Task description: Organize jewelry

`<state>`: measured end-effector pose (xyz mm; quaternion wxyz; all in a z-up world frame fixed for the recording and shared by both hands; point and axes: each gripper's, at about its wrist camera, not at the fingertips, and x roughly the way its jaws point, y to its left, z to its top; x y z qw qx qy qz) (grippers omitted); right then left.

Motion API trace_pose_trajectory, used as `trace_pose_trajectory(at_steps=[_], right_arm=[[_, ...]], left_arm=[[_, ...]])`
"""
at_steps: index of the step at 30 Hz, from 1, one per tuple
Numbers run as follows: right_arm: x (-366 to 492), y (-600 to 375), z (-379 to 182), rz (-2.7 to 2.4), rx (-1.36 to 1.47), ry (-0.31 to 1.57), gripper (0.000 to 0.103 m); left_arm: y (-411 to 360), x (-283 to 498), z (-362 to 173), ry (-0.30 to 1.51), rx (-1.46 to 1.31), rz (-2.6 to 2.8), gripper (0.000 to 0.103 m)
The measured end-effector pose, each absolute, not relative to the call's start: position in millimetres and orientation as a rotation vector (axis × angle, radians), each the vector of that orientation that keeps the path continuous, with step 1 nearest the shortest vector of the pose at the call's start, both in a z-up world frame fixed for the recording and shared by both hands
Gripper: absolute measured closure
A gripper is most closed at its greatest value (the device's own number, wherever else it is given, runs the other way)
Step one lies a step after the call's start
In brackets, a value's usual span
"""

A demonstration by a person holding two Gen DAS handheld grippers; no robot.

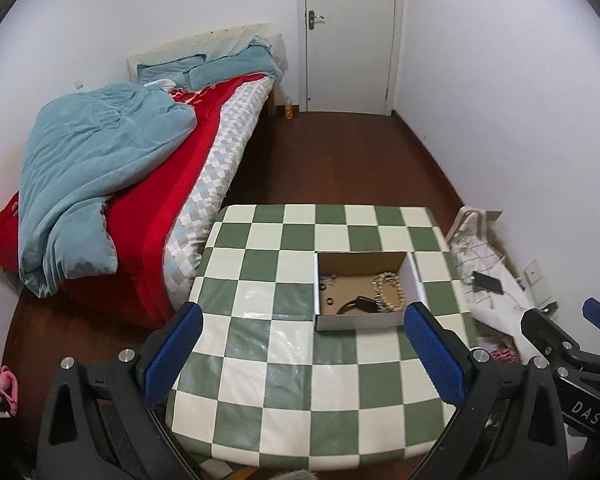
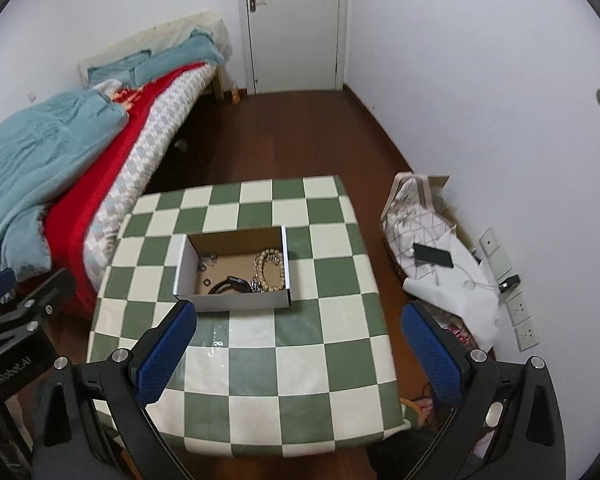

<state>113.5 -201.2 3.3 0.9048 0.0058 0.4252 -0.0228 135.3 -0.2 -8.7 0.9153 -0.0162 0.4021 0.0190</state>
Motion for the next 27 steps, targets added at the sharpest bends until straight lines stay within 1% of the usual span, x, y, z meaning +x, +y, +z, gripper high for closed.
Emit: trace_pose_trajectory(at_steps=[6, 12, 19, 27], right_arm=[[88.9, -201.0, 40.2, -0.04, 0.01, 0.845, 0.0], [78.9, -200.2, 66.0, -0.033, 0.018, 0.852, 0.0], [85.9, -196.7, 81.2, -0.035, -0.014, 0.851, 0.0], [102.0, -194.7, 80.8, -0.028, -0.011, 0.856, 0.0]], left_arm=[[0.5, 113.6, 22.5, 0.808, -0.036, 0.021, 0.0], [1.7, 107.5, 34.6, 0.842, -0.035, 0.037, 0.0], [3.4, 117.3, 41.2, 0.857, -0.039, 0.053, 0.0], [2.4, 128.5, 40.2, 0.845, -0.036, 0.071, 0.0]])
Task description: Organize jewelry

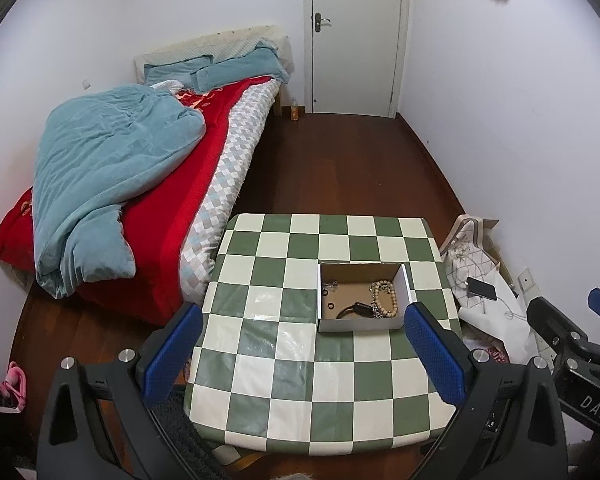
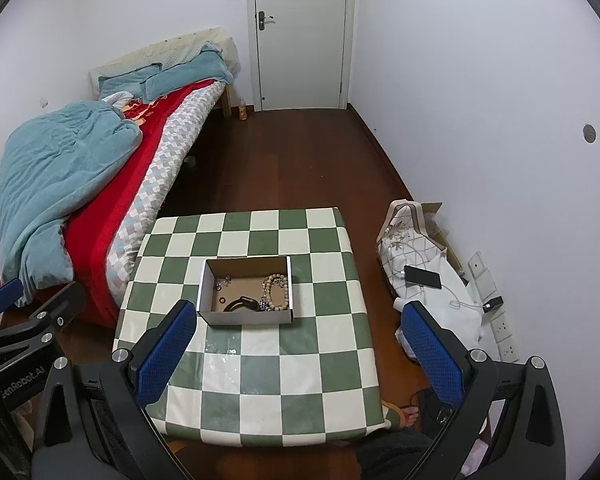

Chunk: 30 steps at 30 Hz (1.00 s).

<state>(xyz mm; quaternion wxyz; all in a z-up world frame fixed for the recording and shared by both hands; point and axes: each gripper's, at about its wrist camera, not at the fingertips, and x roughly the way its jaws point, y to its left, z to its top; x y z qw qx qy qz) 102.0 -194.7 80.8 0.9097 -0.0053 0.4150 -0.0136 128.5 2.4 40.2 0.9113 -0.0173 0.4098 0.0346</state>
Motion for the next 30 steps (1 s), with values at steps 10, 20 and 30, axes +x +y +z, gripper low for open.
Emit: trace_pose_trajectory(at_steps=[10, 20, 30], right_arm=[[121.7, -193.5, 56.2, -0.022, -0.008, 0.909, 0.0], [126.5, -192.4, 44.0, -0.018, -0.014, 0.931, 0.0], [131.2, -186.6, 39.7, -0.011, -0.031, 0.944, 0.0]], left_arm=[[1.9, 135.8, 28.2, 0.873, -0.037, 0.081, 0.0], [2.8, 139.0, 22.9, 0.884, -0.041, 0.083, 0.0], [8.1, 142.1, 17.6, 0.896, -0.046, 0.09, 0.0]])
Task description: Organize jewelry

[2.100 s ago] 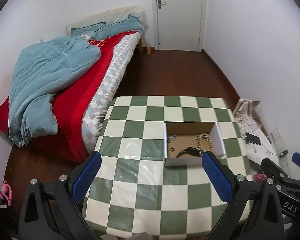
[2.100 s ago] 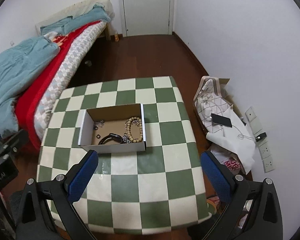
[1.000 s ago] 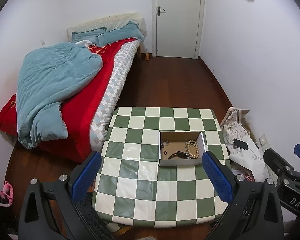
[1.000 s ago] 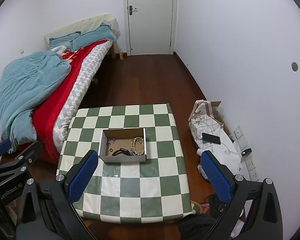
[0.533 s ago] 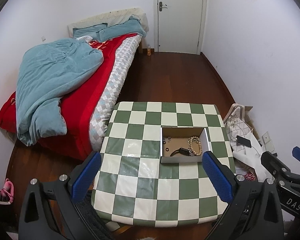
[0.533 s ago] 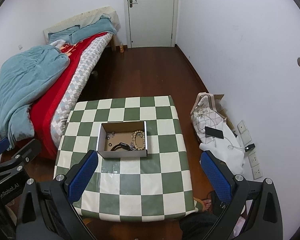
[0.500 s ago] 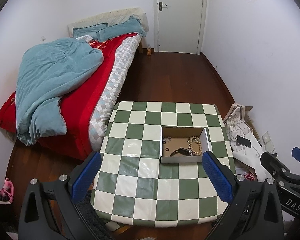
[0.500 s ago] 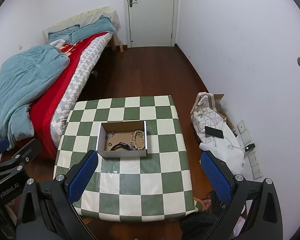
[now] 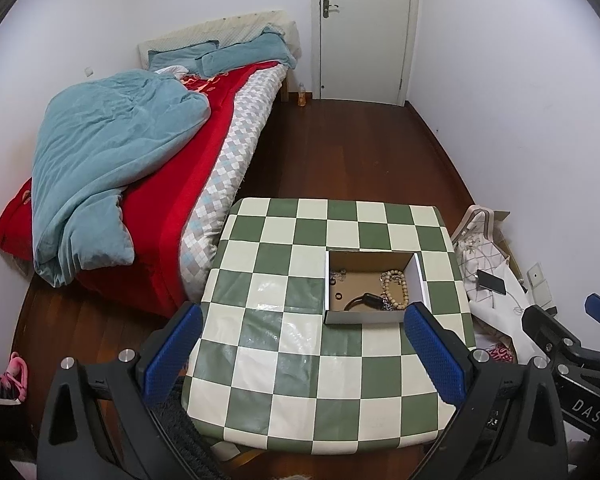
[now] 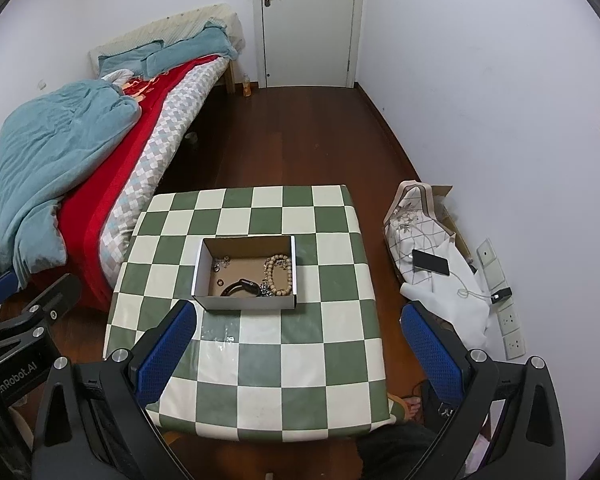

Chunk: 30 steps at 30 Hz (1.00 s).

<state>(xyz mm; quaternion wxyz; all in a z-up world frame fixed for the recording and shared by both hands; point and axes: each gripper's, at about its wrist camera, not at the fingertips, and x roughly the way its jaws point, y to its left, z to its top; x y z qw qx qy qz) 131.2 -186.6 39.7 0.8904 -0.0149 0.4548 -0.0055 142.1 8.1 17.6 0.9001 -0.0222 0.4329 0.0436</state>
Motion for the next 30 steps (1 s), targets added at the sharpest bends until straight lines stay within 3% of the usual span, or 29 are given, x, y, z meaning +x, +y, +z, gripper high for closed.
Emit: trace_pose_trajectory(at_steps=[30], right_arm=[[130.5, -184.9, 39.1, -0.015, -0.032, 0.944, 0.0]], left_arm=[[8.3, 140.3, 16.3, 0.881, -0.024, 0.098, 0.0]])
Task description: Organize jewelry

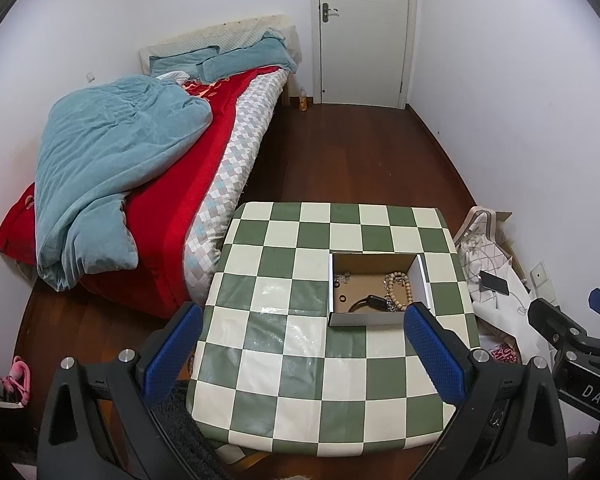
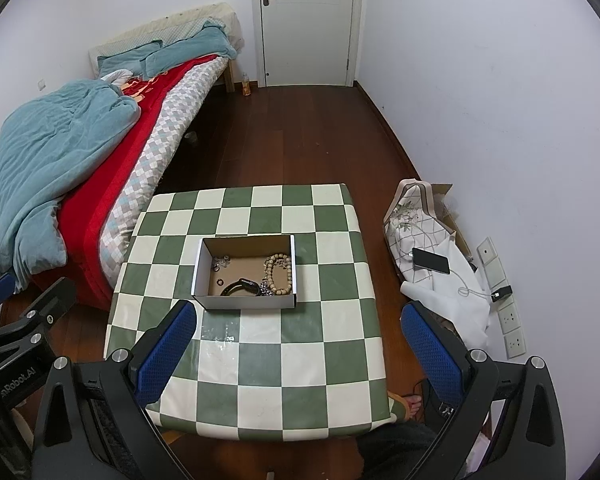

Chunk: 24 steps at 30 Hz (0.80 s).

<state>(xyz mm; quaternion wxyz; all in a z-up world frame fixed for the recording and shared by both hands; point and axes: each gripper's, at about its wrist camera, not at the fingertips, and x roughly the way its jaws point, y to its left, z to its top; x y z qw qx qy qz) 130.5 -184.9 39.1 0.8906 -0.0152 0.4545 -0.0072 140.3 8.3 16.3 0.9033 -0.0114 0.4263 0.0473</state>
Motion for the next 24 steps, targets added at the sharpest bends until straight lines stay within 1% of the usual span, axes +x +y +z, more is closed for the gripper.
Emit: trace_pose_trajectory(at_steps=[24], right_arm=[[133.1, -184.5, 48.0, -0.019, -0.029, 0.934, 0.0]], left_arm=[[2.7, 144.5, 27.3, 0.866, -0.028, 0.103, 0.0]])
